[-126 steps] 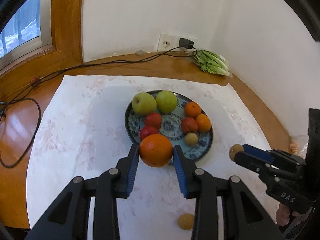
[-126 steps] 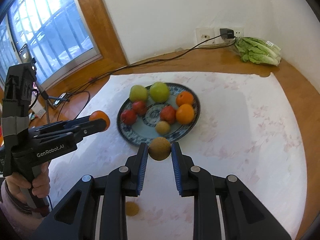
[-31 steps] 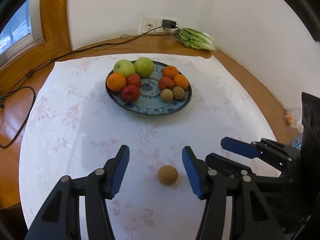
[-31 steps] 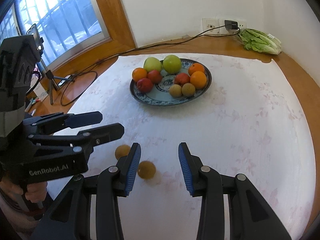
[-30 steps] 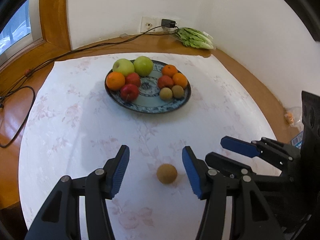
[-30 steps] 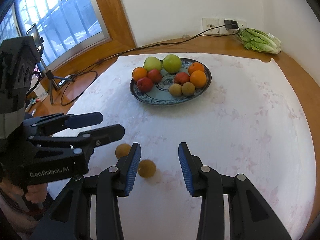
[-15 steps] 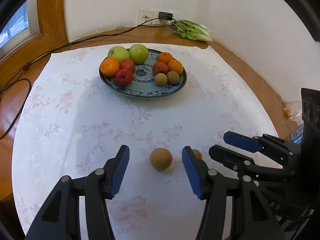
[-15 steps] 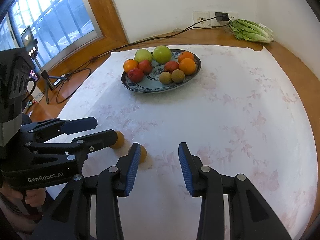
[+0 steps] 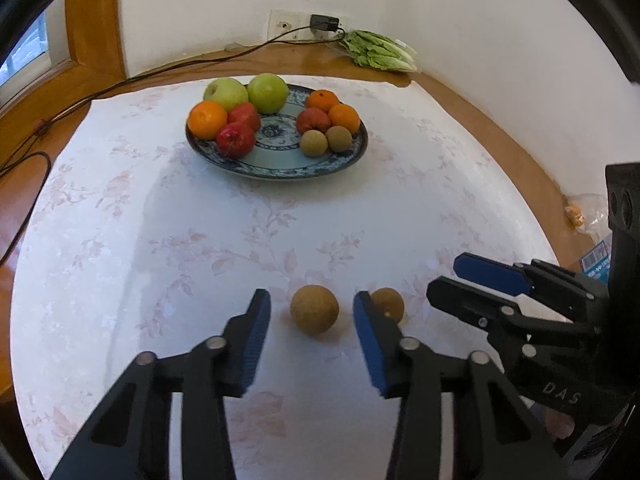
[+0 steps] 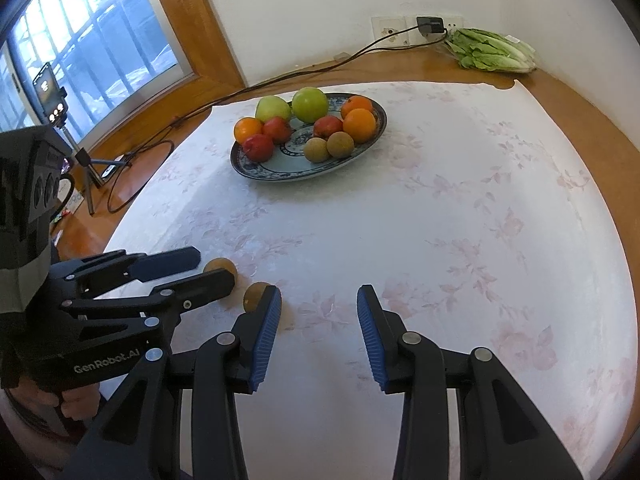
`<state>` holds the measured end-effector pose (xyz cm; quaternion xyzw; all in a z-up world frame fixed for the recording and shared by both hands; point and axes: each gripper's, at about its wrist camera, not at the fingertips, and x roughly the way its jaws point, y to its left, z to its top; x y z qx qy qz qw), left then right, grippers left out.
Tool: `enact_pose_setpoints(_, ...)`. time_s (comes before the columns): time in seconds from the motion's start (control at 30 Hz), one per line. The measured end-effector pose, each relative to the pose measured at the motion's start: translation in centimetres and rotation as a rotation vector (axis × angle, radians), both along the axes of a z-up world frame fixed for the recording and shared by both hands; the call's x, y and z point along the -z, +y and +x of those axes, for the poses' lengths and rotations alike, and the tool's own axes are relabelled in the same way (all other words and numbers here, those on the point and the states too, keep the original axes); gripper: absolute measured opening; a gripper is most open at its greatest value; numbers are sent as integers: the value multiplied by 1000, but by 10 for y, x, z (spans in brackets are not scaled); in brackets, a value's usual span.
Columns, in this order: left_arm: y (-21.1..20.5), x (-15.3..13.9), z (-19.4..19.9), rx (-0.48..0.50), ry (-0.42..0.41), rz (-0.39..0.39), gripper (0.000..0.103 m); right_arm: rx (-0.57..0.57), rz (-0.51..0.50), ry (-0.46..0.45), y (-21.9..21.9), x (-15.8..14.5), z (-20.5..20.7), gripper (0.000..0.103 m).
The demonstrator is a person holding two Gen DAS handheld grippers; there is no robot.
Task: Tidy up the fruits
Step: 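Move the left tool to a small brown fruit while the right tool moves to the other one, then close the left tool on the brown fruit while the right tool closes on the other brown fruit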
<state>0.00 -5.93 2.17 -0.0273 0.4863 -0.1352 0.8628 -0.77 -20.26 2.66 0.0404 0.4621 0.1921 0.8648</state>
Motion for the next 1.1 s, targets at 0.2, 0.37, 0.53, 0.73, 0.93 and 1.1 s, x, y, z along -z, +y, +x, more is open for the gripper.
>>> enact_pose_setpoints(0.2,-6,5,-1,17,4,-7,28,3,1,8,1,2,0,41)
enact_pose_setpoints(0.37,-3,5,-1,11,5,-25,28,0,4,17,2,5,1,41)
enact_pose_setpoints(0.53,8,0,0,-22,-13,-32,28,-8,9,15,4,4,1,42)
enact_pose_setpoints(0.73,21,-3,3,-67,-26,-19,28,-46,32,17,11,4,-1,42)
enact_pose_setpoints(0.93,27,-3,4,-92,-33,-14,28,-64,22,19,19,5,-3,42)
enact_pose_setpoints(1.1,31,-2,4,-102,-35,-17,28,-78,11,25,25,7,-4,42)
